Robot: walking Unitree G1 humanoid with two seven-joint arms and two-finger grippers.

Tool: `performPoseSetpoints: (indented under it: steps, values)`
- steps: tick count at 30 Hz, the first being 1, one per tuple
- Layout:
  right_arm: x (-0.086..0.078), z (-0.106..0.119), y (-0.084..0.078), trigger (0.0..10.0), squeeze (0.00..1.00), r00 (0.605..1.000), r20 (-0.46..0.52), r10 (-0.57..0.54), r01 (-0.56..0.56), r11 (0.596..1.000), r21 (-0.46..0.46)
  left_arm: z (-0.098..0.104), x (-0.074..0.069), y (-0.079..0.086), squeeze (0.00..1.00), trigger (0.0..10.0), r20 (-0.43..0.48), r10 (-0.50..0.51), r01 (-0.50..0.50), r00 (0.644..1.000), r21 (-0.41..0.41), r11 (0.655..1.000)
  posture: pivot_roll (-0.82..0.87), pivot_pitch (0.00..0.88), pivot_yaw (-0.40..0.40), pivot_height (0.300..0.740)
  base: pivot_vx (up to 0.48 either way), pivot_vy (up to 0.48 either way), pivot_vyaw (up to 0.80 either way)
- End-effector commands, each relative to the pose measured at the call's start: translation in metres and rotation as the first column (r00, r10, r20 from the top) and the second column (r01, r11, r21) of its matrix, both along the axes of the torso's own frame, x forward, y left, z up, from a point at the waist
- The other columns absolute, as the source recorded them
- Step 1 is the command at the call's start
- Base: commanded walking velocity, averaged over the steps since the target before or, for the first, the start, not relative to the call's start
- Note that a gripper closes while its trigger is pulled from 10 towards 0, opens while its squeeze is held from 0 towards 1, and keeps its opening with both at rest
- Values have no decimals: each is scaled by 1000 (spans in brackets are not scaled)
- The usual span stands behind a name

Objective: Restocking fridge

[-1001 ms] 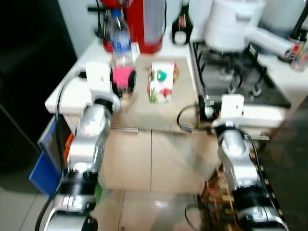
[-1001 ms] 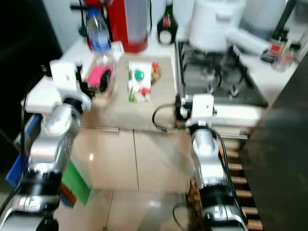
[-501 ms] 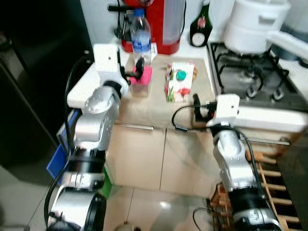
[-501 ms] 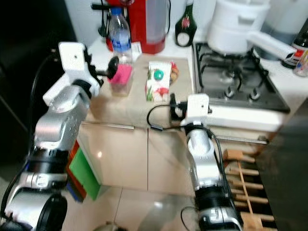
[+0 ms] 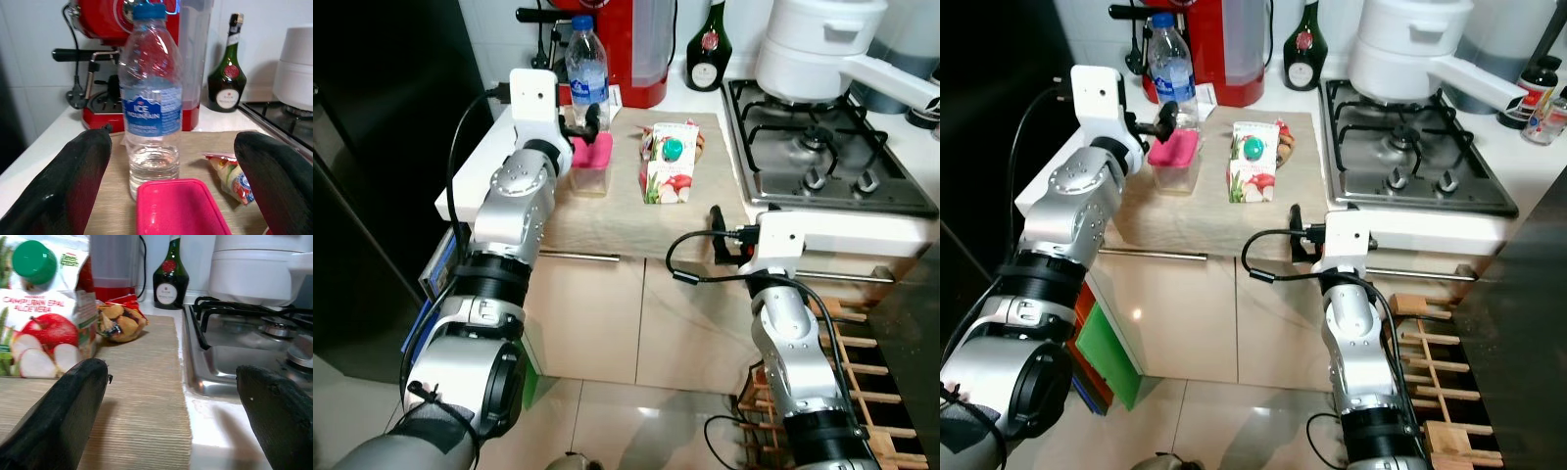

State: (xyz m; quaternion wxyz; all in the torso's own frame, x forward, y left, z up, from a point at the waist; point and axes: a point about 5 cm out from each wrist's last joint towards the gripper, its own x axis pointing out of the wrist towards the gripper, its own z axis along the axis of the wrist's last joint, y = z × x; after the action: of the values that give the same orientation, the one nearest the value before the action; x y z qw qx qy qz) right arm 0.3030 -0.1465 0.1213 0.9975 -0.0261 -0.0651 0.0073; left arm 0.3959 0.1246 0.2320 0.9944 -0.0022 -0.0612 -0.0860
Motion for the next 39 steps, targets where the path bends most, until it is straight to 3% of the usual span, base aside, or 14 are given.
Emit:
performPoseSetpoints:
  steps: [1, 5, 6, 7, 8, 10, 13, 14, 15, 18, 20, 23, 29, 39]
  values:
    - [-4, 7, -2, 10000, 78, 1000, 19, -15, 15, 1000, -10, 8, -4, -3, 0, 10000, 51, -20, 19, 999, 30, 999, -60, 0, 82, 740, 0, 0, 0]
    - [-10, 14, -5, 10000, 78, 999, 39, -31, 31, 999, -14, 11, -17, 0, 0, 10000, 98, -32, 28, 995, 46, 999, -57, 0, 81, 740, 0, 0, 0]
    - [-18, 20, -9, 10000, 78, 997, 64, -47, 49, 998, -27, 10, -31, 6, 0, 10000, 130, -39, 34, 991, 47, 998, -51, 0, 78, 740, 0, 0, 0]
    - [-36, 34, -16, 10000, 78, 991, 120, -63, 70, 996, -55, 3, -64, 21, 0, 10000, 167, -30, 28, 985, 15, 999, -40, 0, 70, 740, 0, 0, 0]
    - [-36, 34, -16, 10000, 78, 991, 120, -63, 70, 996, -55, 3, -64, 21, 0, 10000, 167, -30, 28, 985, 15, 999, -40, 0, 70, 740, 0, 0, 0]
    - [-47, 39, -21, 10000, 78, 989, 137, -63, 74, 995, -71, -5, -86, 28, 0, 10000, 170, -41, 45, 985, -17, 999, -10, 0, 52, 740, 0, 0, 0]
    - [-53, 40, -23, 10000, 86, 989, 136, -61, 72, 994, -77, -10, -97, 31, 0, 10000, 159, -49, 54, 986, -24, 998, -10, 0, 52, 740, 0, 0, 0]
    - [-60, 41, -25, 10000, 90, 989, 135, -54, 67, 993, -95, -20, -109, 35, 0, 10000, 133, -45, 46, 990, -7, 999, 10, 0, 35, 740, 0, 0, 0]
    - [-68, 40, -30, 10000, 90, 991, 120, -54, 67, 991, -112, -32, -125, 38, 0, 10000, 98, -36, 27, 995, 94, 995, 30, 0, 24, 740, 0, 0, 0]
    - [-68, 39, -33, 10000, 90, 992, 111, -58, 70, 991, -111, -35, -128, 36, 0, 10000, 86, -43, 32, 995, 120, 992, 37, 0, 20, 740, 0, 0, 0]
    - [-61, 35, -34, 10000, 98, 994, 84, -71, 78, 993, -83, -41, -135, 16, 0, 10000, 44, -124, 122, 991, 45, 992, 35, 0, 11, 740, 0, 0, 0]
    - [-58, 38, -28, 10000, 90, 994, 94, -47, 54, 996, -77, -39, -137, 9, 0, 10000, 54, -160, 157, 986, 47, 986, 34, 0, 10, 740, 0, 0, 0]
    - [-43, 39, -21, 10000, 98, 994, 83, -66, 64, 997, 34, -23, -113, 11, 0, 10000, 107, -137, 133, 985, 48, 990, 10, 0, 27, 740, 240, 0, 0]
    - [-26, 39, -19, 10000, 94, 996, 79, -38, 37, 999, 15, -20, -106, 23, 0, 10000, 95, -5, 0, 995, 49, 999, 18, 0, 35, 740, 476, 0, 0]
